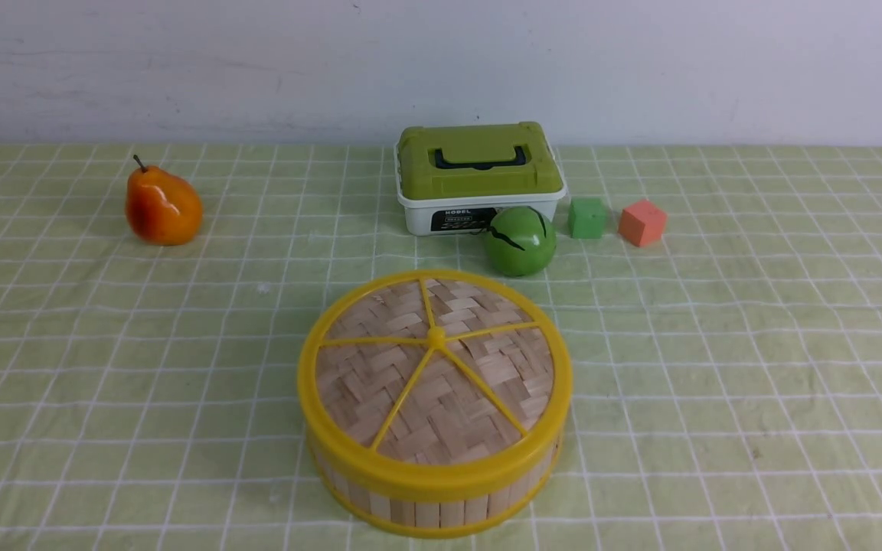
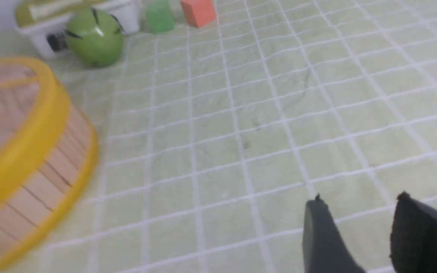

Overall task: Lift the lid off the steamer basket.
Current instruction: Use the right arm to lift the lid of the steamer

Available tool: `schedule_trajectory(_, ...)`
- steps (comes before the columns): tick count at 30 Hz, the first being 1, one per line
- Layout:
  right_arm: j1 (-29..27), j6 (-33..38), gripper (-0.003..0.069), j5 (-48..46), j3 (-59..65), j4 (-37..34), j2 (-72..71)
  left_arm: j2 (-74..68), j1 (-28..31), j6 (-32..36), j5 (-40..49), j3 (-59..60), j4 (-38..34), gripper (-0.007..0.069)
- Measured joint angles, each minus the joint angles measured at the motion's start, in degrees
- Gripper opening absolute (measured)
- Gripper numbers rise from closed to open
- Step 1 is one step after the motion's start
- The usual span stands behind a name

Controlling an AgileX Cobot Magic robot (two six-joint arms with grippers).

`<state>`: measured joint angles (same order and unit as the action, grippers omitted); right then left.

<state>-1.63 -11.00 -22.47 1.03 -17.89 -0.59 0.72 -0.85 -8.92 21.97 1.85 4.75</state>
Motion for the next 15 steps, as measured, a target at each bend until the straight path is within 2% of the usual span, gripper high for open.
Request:
schedule_trajectory(1, 0.00, -5.75, 0.0241, -0.46, 0.19, -11.84, 0.00, 0.00, 0.00, 0.00, 0.00, 0.00, 0.00, 0.0239)
schedule_trajectory(5, 0.00, -10.28, 0.0241, -0.75, 0.50, -25.56, 0.00, 0.00, 0.00, 0.00, 0.00, 0.00, 0.00, 0.0239)
schedule_trajectory(13, 0.00, -6.16, 0.0240, 2.27, 0.50, -27.39, 0.00, 0.00, 0.00, 0.00, 0.00, 0.00, 0.00, 0.0239)
schedule_trajectory(15, 0.00, -1.34, 0.0234, 2.22, -0.13, -26.95, 0.00, 0.00, 0.00, 0.00, 0.00, 0.00, 0.00, 0.0239)
